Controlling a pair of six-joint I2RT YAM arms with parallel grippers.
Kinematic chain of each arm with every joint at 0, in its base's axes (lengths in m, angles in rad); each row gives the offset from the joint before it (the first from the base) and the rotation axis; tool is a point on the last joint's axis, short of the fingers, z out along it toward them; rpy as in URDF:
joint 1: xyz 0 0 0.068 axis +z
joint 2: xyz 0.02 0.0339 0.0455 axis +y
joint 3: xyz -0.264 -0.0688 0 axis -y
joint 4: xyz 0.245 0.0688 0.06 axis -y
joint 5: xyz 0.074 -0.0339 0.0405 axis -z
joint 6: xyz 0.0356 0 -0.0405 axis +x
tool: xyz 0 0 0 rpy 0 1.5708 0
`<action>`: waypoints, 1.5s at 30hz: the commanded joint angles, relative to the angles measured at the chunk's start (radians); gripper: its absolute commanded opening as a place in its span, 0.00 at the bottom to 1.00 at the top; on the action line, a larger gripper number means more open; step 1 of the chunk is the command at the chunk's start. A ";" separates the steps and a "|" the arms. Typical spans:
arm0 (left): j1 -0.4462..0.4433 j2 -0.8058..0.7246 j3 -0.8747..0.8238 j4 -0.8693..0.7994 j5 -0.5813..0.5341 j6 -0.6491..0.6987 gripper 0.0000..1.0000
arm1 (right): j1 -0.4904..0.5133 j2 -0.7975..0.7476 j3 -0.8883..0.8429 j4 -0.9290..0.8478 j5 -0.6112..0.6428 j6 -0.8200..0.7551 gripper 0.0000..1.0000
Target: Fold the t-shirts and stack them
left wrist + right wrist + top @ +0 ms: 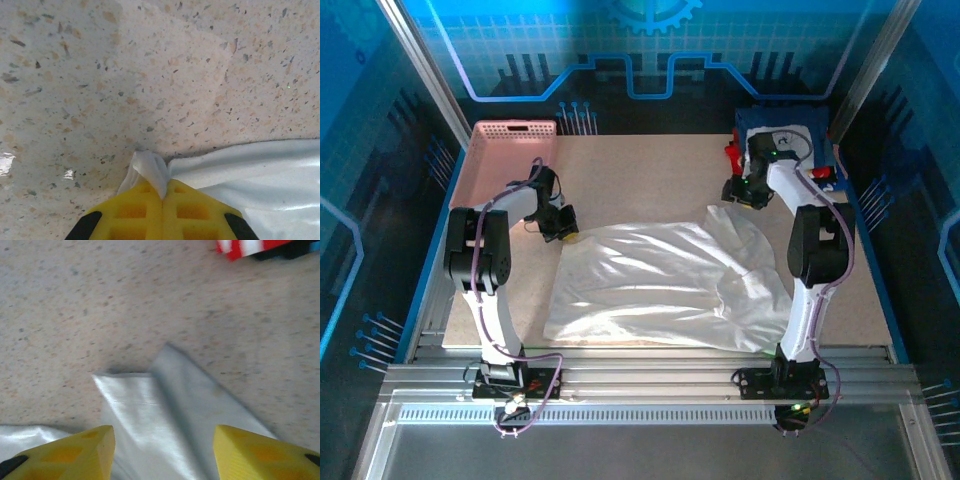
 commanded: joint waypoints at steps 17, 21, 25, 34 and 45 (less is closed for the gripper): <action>0.015 -0.025 0.000 -0.017 0.015 0.013 0.00 | 0.002 0.259 0.202 -0.111 0.032 0.004 0.44; 0.015 -0.022 0.004 -0.018 0.018 0.014 0.00 | 0.014 0.296 0.220 -0.119 0.034 0.009 0.36; 0.015 -0.025 0.001 -0.021 0.013 0.019 0.00 | 0.026 0.316 0.245 -0.132 0.018 0.017 0.24; 0.030 -0.051 -0.002 -0.028 0.012 0.029 0.00 | 0.001 0.236 0.209 -0.088 0.088 0.090 0.00; 0.102 -0.080 0.006 -0.026 0.038 0.040 0.00 | -0.021 0.190 0.317 -0.110 0.207 0.031 0.00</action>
